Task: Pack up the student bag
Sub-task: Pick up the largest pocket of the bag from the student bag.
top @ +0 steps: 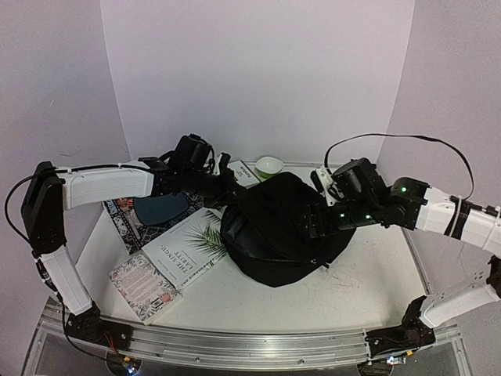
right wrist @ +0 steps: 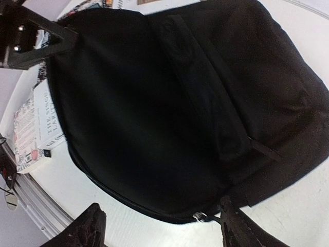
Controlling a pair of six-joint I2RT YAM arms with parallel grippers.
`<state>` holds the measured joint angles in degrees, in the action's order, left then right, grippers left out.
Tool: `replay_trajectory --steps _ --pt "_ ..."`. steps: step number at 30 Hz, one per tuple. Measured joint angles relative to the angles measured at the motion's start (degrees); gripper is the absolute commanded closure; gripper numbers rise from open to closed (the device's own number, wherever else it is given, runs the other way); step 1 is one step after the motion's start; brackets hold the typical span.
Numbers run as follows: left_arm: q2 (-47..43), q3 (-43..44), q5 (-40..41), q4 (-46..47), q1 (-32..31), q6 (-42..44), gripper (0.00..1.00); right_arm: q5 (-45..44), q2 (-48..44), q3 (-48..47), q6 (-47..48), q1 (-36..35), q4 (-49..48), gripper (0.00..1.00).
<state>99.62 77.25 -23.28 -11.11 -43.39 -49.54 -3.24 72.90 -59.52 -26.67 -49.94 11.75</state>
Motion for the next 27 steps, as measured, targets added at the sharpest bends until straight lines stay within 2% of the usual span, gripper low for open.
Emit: replay_trajectory --steps 7,11,14,19,20,27 --pt "1.73 1.49 -0.20 3.45 -2.25 -3.38 1.00 -1.17 12.35 -10.47 3.84 -5.12 -4.71 0.12" --pt "1.74 1.49 -0.17 4.43 -3.07 -4.68 1.00 -3.03 17.37 -13.07 4.75 -6.30 -6.37 0.17" --pt "1.74 1.49 -0.14 5.02 -3.36 -5.12 0.97 -5.51 20.46 -13.82 5.55 -6.32 -6.99 0.41" --pt "1.58 0.83 0.08 5.35 -3.54 -5.51 0.80 -9.56 23.32 -12.75 5.82 -5.46 -7.70 0.97" --pt "1.38 0.26 0.26 5.55 -3.55 -5.37 0.76 -10.15 23.22 -11.92 5.87 -5.04 -7.94 1.00" --pt "-2.66 -5.10 2.61 5.42 -3.29 -3.85 0.55 -14.75 21.24 -5.04 5.28 -0.55 -7.76 1.00"
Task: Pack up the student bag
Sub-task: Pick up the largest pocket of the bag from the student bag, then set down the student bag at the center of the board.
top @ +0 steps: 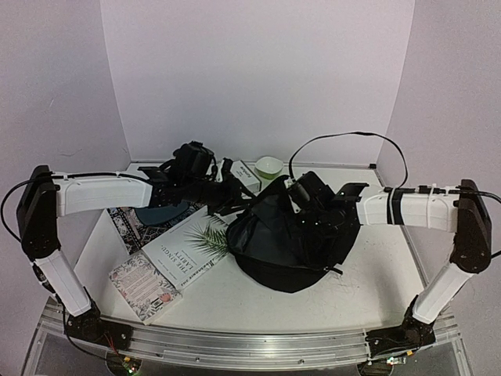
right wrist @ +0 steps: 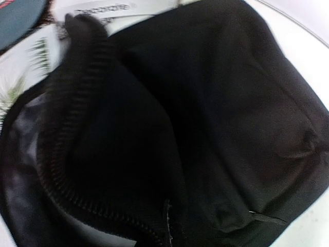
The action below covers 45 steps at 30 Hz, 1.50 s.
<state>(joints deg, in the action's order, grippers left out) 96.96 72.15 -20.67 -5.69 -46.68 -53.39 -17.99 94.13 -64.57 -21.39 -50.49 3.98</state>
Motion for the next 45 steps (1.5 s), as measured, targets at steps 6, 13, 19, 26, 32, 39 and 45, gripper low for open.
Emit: replay_trajectory --steps 6,13,19,26,32,39,45 --pt "-5.58 -4.81 2.96 -2.08 3.55 2.80 0.41 -3.87 -2.74 2.70 0.04 5.15 2.01 1.00" --pt "-12.09 -9.76 8.64 -8.36 9.52 7.44 0.32 -6.25 -3.97 4.59 0.64 11.89 4.64 1.00" --pt "-15.62 -15.21 11.08 -12.41 12.83 10.28 0.27 -7.95 -4.90 4.73 2.50 17.03 5.70 0.95" --pt "-17.07 -18.74 13.45 -17.27 16.12 13.56 0.23 -0.83 -7.81 4.74 3.12 17.53 6.45 0.67" --pt "-17.50 -19.55 13.99 -19.65 19.33 17.11 0.20 10.22 -13.81 5.51 1.56 16.02 6.23 0.49" --pt "-15.34 -19.77 13.25 -21.22 21.59 21.66 0.19 18.01 -16.75 5.56 -4.46 9.54 5.52 0.30" --pt "-10.98 -19.74 12.77 -22.28 22.26 25.63 0.18 18.43 -16.84 5.60 -11.92 0.85 3.40 0.25"
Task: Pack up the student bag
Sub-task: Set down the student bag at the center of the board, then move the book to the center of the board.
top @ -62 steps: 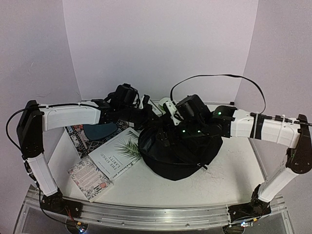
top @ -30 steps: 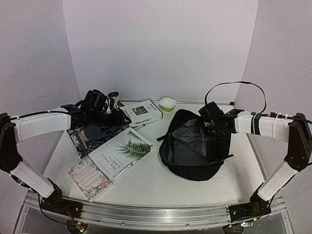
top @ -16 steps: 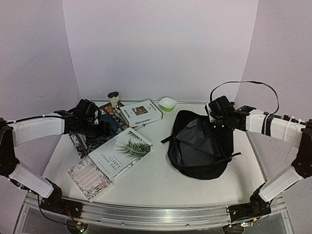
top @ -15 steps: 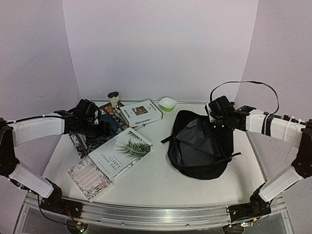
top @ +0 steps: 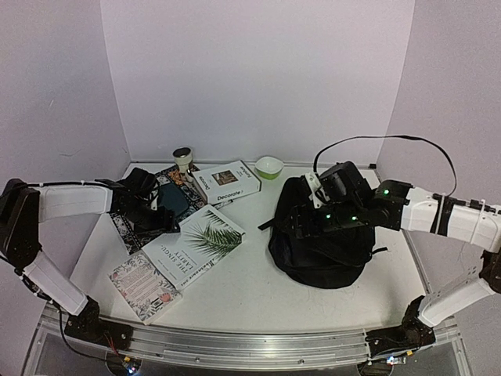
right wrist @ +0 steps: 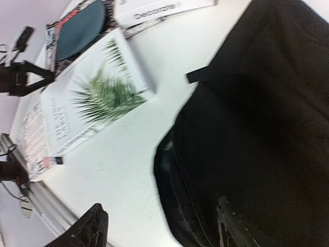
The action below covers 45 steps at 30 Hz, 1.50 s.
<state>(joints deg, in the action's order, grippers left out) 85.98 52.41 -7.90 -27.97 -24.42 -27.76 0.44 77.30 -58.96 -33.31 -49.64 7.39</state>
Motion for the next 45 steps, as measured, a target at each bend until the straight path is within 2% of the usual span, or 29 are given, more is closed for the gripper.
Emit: replay_trajectory --steps 5,9,13,20,24,29,35,45 --pt "2.75 0.76 0.49 -1.65 0.94 3.53 0.17 -0.27 -0.77 0.66 -6.44 -4.58 -6.02 0.13" --pt "5.42 3.05 1.06 -2.21 1.33 5.72 0.17 -0.11 0.88 0.45 -9.39 -8.66 -10.98 0.08" --pt "7.00 3.51 1.28 -2.45 1.57 6.98 0.17 0.92 7.11 -0.53 -11.94 -11.90 -15.96 0.07" --pt "7.08 3.66 3.67 -4.30 1.61 8.50 0.16 3.26 16.99 -0.94 -15.86 -13.43 -21.48 0.05" --pt "7.10 3.86 2.79 -5.39 1.61 8.82 0.22 4.85 21.70 -2.22 -17.49 -13.60 -24.43 0.05" --pt "7.89 3.86 -2.91 -6.09 1.64 8.61 0.28 6.40 25.83 -3.89 -19.60 -13.71 -27.50 0.04" --pt "8.94 3.84 -12.07 -5.60 1.64 6.96 0.27 6.76 29.17 -4.91 -22.40 -13.78 -29.73 0.03" --pt "7.78 0.83 -24.42 1.04 0.95 -0.09 0.27 4.65 30.82 -5.01 -26.48 -13.78 -29.93 0.02"
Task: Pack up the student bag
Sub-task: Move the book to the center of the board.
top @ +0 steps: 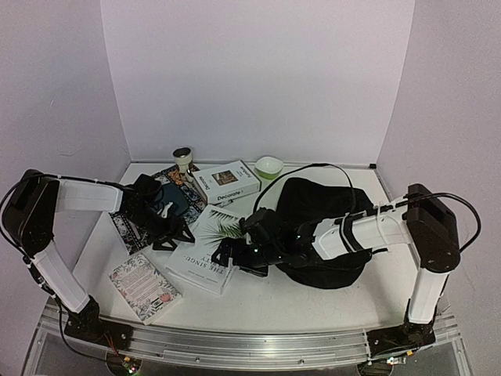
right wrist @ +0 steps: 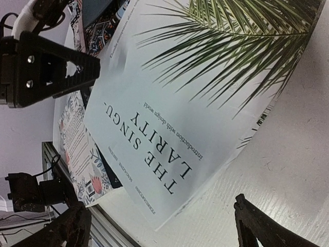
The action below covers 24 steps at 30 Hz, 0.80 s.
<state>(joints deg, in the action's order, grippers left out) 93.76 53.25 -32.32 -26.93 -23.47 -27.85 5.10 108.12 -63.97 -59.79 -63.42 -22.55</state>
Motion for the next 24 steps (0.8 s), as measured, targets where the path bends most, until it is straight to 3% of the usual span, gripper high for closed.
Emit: replay_trajectory --steps 9,24 --pt "-6.25 -4.47 -4.71 4.49 -3.99 -6.30 0.26 -2.04 -0.07 5.19 -2.77 0.00 0.07 0.02" --pt "-10.02 -11.84 2.31 6.20 -6.55 -10.39 0.40 -0.65 -1.40 8.00 -5.31 -0.74 -0.29 0.02"
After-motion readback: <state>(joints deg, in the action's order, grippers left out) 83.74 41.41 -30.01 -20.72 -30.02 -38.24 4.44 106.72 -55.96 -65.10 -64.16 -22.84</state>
